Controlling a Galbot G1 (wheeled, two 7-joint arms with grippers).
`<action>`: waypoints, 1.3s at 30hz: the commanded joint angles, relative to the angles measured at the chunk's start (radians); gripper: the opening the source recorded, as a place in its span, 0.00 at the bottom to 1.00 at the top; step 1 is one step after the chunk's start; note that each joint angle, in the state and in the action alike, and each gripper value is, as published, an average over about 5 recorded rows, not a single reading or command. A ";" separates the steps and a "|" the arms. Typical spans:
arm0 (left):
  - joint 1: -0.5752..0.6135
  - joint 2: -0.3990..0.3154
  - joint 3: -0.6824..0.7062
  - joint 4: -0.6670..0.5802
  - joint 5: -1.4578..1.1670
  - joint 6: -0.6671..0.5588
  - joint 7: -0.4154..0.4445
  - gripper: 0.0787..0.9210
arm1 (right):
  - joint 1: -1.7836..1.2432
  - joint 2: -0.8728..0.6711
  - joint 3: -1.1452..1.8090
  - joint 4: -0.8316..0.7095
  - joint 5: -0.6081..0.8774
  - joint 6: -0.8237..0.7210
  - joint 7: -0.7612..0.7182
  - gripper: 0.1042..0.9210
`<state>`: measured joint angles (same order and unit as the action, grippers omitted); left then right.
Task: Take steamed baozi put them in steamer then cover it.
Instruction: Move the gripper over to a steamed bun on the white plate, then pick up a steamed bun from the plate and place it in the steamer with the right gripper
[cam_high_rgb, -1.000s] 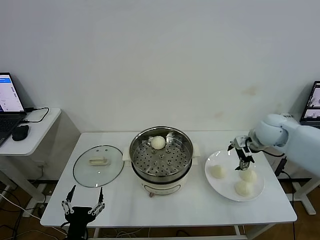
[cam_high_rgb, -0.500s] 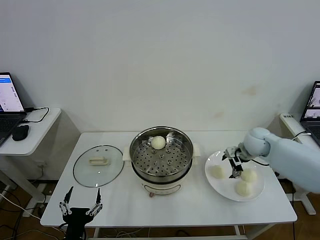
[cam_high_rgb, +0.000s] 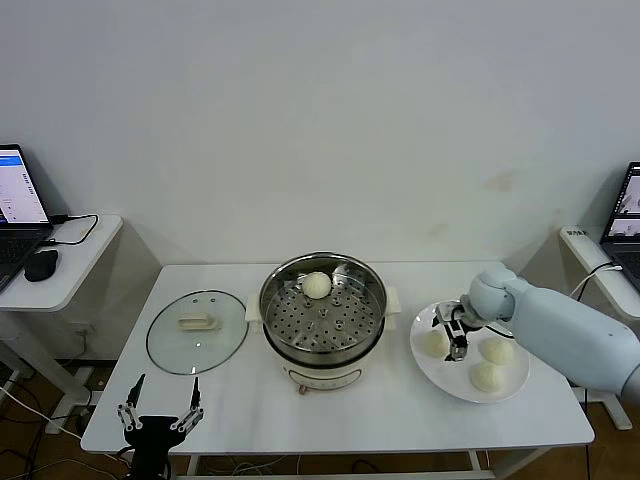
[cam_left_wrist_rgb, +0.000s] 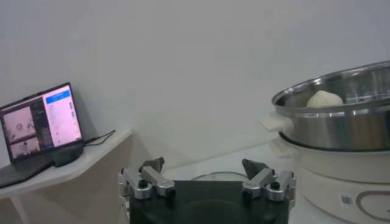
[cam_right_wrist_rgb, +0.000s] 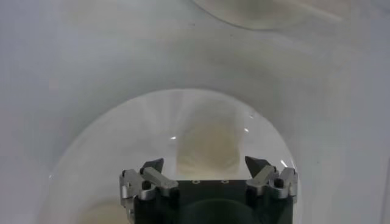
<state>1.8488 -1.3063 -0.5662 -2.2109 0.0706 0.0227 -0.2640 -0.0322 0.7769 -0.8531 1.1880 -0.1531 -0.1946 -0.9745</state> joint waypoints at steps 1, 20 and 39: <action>-0.001 -0.001 -0.001 0.001 0.000 0.000 0.000 0.88 | -0.020 0.035 0.017 -0.062 -0.015 0.011 -0.002 0.84; -0.005 0.000 -0.004 -0.001 -0.003 0.000 -0.002 0.88 | 0.121 -0.074 -0.028 0.064 0.066 -0.014 -0.050 0.60; -0.019 0.021 0.002 -0.004 -0.017 0.000 -0.001 0.88 | 0.838 -0.027 -0.440 0.364 0.591 -0.283 0.030 0.61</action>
<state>1.8284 -1.2864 -0.5641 -2.2159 0.0539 0.0229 -0.2655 0.4856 0.6788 -1.1171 1.4448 0.1910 -0.3531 -0.9905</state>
